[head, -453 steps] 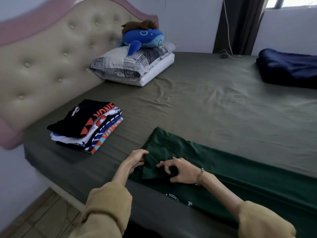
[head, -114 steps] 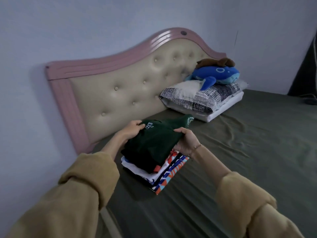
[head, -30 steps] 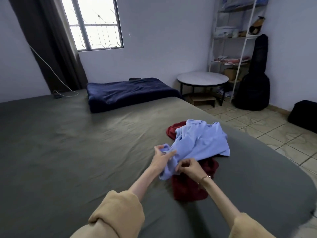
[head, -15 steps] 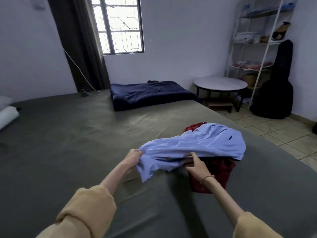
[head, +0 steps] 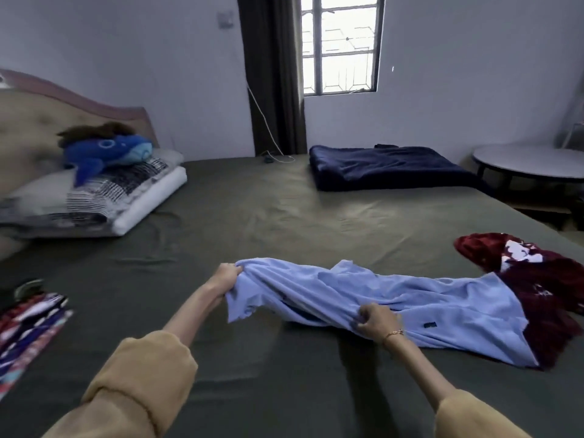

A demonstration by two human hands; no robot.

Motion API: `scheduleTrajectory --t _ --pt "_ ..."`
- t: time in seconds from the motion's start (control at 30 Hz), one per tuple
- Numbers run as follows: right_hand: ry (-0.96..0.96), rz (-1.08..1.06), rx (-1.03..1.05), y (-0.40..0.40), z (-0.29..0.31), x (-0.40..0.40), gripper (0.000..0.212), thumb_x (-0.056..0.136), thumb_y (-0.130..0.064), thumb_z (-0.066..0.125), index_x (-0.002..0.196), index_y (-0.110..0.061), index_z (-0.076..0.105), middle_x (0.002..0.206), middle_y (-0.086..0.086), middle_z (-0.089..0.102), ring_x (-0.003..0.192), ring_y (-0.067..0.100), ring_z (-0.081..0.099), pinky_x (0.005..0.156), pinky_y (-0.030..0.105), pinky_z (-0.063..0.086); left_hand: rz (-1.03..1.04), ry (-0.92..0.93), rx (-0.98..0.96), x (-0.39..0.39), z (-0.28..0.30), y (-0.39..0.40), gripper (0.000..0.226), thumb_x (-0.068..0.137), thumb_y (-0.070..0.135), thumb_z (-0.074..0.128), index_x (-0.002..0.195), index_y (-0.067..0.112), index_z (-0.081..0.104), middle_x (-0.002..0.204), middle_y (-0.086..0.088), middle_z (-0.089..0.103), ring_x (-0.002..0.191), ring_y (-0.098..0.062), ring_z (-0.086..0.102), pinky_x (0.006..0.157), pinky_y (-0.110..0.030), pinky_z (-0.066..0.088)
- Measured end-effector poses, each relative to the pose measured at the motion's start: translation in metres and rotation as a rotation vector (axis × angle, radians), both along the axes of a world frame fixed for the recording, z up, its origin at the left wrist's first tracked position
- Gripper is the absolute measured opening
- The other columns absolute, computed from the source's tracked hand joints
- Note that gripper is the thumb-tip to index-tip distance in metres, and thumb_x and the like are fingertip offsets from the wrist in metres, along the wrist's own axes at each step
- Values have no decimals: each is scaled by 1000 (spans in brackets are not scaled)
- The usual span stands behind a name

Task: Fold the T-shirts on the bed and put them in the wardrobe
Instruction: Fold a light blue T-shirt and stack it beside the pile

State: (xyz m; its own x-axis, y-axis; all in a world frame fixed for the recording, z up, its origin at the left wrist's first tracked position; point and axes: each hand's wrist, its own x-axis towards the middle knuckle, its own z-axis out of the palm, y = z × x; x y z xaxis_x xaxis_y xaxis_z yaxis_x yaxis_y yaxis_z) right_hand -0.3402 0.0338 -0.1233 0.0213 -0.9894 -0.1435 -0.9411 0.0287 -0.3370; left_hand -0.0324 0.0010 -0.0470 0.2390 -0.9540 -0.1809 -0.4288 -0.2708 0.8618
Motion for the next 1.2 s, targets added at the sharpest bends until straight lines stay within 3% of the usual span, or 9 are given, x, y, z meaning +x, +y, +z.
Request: scheduleTrajectory --t 0.17,0.3,0.43,0.57,0.63,0.73,0.83,1.0,1.2 --pt "-223 288 -42 16 -3 77 37 83 -26 61 62 -23 31 63 -10 34 63 9 37 54 21 25 353 -97 28 82 -4 40 35 98 0 37 125 -19 47 133 -32 48 125 -38 47 95 -38 38" --pt "-276 409 -76 29 -9 108 7 85 -10 54 83 -12 61 80 8 63 79 16 53 65 28 33 383 -172 214 92 -30 72 39 100 9 36 134 -10 42 139 -24 45 128 -34 45 102 -37 35" --pt "-374 423 -80 38 -3 105 10 88 -6 52 84 -12 57 79 0 56 78 14 49 61 18 33 181 -393 333 67 -35 93 45 97 15 43 139 -1 38 143 -20 40 132 -32 40 103 -34 35" --pt "-479 421 -45 47 8 99 18 83 -24 48 69 -14 49 65 -8 44 66 7 39 60 23 30 -95 -705 289 29 -39 98 74 94 15 40 152 18 -7 157 -16 -15 146 -30 -12 114 -54 2" --pt "-491 439 -65 53 12 100 22 83 -26 48 71 -8 51 67 -6 44 66 6 38 61 26 30 -356 -820 136 5 -37 97 80 91 13 45 151 28 -6 155 -8 -26 143 -25 -22 112 -59 -3" --pt "-487 456 -136 60 18 98 20 90 -22 51 75 -10 57 71 -2 51 67 7 42 63 28 33 -695 -895 -62 -28 -36 98 60 91 21 52 146 27 30 160 1 1 146 -18 -11 112 -62 -4" --pt "-504 440 -168 65 24 90 20 94 -17 51 75 -14 52 73 -3 50 71 10 43 63 23 32 -721 -899 -219 -42 -30 100 30 86 22 55 115 14 58 124 -2 57 134 -18 36 115 -54 -6" --pt "-466 420 -270 64 40 80 44 97 -29 48 56 -22 33 69 -5 37 63 5 37 63 17 31 -642 -1095 -375 -31 3 94 36 87 47 39 95 19 61 104 -1 66 107 -18 54 96 -31 21" --pt "-396 467 -466 57 55 71 32 78 -27 69 61 -11 48 72 5 48 73 20 43 68 28 32 -531 -1176 -439 -12 46 93 29 94 27 43 65 21 43 97 -3 68 102 -22 58 84 -30 26"
